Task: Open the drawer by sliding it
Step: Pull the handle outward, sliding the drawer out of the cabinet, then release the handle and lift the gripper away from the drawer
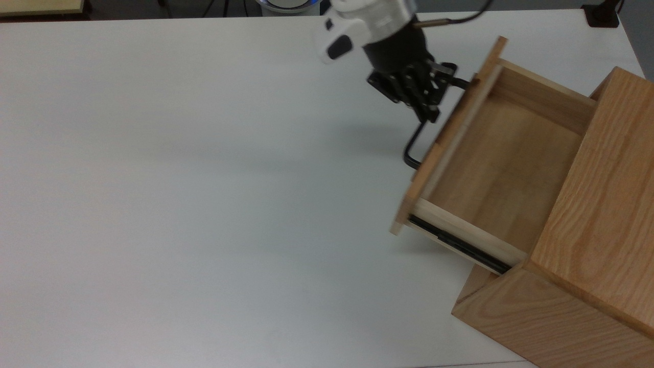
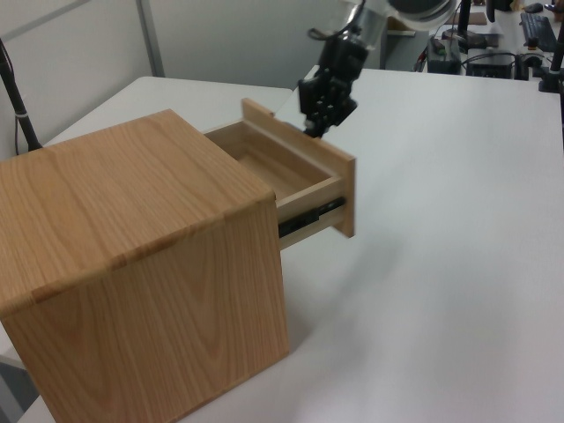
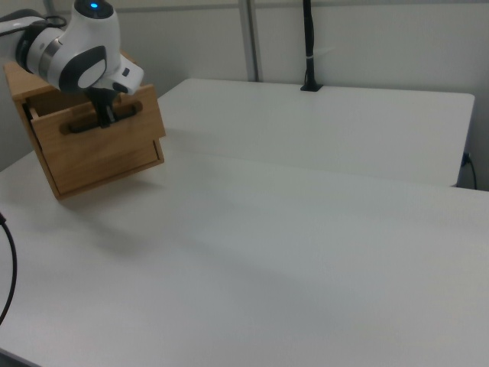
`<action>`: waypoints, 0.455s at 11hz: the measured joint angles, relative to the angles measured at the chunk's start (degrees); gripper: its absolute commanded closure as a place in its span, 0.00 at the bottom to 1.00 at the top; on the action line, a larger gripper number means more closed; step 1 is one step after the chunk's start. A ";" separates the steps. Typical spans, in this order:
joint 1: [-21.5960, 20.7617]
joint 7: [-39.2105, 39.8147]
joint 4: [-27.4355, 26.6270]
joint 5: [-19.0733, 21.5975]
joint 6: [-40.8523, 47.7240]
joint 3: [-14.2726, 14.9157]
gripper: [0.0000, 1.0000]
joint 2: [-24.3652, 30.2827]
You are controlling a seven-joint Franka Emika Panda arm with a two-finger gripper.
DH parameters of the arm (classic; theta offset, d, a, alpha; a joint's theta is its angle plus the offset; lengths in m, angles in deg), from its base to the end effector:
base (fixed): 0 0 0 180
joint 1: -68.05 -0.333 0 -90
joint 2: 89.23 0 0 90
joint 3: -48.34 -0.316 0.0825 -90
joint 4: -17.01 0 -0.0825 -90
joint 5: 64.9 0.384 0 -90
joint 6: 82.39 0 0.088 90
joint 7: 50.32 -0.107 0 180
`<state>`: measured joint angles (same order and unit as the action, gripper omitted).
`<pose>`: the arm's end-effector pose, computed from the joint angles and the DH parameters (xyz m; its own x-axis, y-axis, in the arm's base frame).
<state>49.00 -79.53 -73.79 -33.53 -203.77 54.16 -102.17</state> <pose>0.6369 0.1807 0.5427 0.8866 -0.4616 -0.0311 -0.4036 -0.7388 -0.5397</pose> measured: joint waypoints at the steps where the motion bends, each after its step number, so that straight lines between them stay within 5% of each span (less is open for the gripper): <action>1: 1.11 1.27 -1.99 0.00 1.26 0.13 1.00 1.73; 3: 3.62 3.89 -4.56 0.01 5.01 0.41 0.98 4.32; 5: 5.11 5.84 -5.48 0.14 8.50 1.54 0.84 5.53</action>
<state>54.11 -73.69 -79.27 -33.40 -195.27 55.71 -96.64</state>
